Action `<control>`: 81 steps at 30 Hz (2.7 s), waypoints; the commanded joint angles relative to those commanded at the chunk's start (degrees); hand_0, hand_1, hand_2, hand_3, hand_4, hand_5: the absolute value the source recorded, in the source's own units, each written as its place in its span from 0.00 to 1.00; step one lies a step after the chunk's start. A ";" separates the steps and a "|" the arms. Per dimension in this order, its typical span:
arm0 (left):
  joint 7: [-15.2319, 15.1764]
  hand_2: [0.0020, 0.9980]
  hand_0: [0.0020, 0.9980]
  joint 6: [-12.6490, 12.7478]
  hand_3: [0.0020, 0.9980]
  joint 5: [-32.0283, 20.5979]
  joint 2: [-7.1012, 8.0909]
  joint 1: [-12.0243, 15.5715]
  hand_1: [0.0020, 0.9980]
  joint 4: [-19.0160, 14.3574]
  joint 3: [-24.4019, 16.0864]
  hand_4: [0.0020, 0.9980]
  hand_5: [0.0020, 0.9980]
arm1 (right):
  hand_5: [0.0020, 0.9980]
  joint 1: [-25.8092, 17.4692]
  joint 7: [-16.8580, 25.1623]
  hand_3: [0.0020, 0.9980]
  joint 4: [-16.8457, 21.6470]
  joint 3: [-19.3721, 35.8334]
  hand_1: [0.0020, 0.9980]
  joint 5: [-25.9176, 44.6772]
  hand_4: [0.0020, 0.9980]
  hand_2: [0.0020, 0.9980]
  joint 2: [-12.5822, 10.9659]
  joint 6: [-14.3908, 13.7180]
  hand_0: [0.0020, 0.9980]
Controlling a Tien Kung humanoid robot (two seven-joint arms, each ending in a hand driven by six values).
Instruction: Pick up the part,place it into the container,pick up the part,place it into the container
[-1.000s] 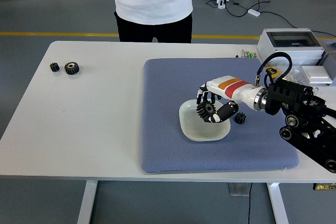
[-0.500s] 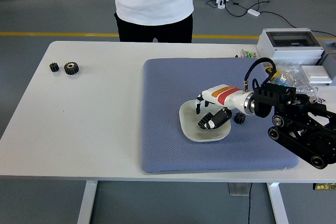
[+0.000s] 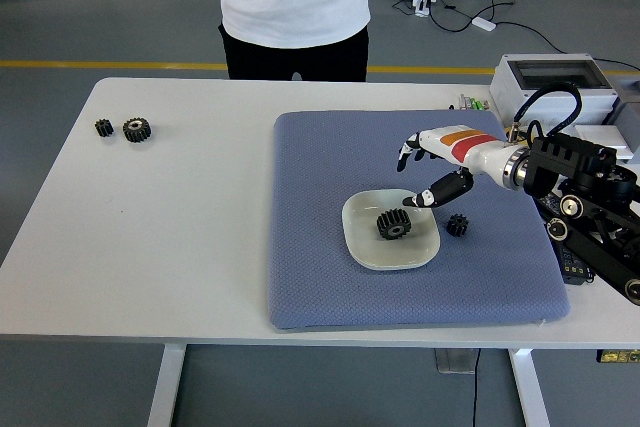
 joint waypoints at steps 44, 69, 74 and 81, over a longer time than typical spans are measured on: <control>0.07 0.70 0.70 -0.21 0.57 -0.86 0.00 -0.48 0.68 0.00 1.11 0.69 0.62 | 0.37 -4.44 1.09 0.63 -9.56 -3.91 0.63 4.14 0.91 0.74 -0.67 -1.06 0.59; 0.13 0.70 0.70 -0.36 0.57 -1.26 0.00 -0.37 0.68 0.00 1.78 0.69 0.62 | 0.23 -3.78 4.49 0.51 -15.09 -7.67 0.45 6.32 0.75 0.52 2.17 -5.06 0.42; 0.11 0.70 0.70 -0.38 0.57 -1.42 0.00 -0.51 0.68 0.00 1.90 0.69 0.62 | 0.13 -3.83 5.39 0.48 -15.71 -8.02 0.40 6.97 0.66 0.47 2.14 -6.30 0.45; 0.06 0.70 0.70 -0.41 0.57 -1.67 0.00 -0.68 0.68 0.00 2.03 0.69 0.62 | 0.13 -3.86 5.21 0.47 -16.06 -8.27 0.39 7.46 0.65 0.46 2.05 -6.07 0.42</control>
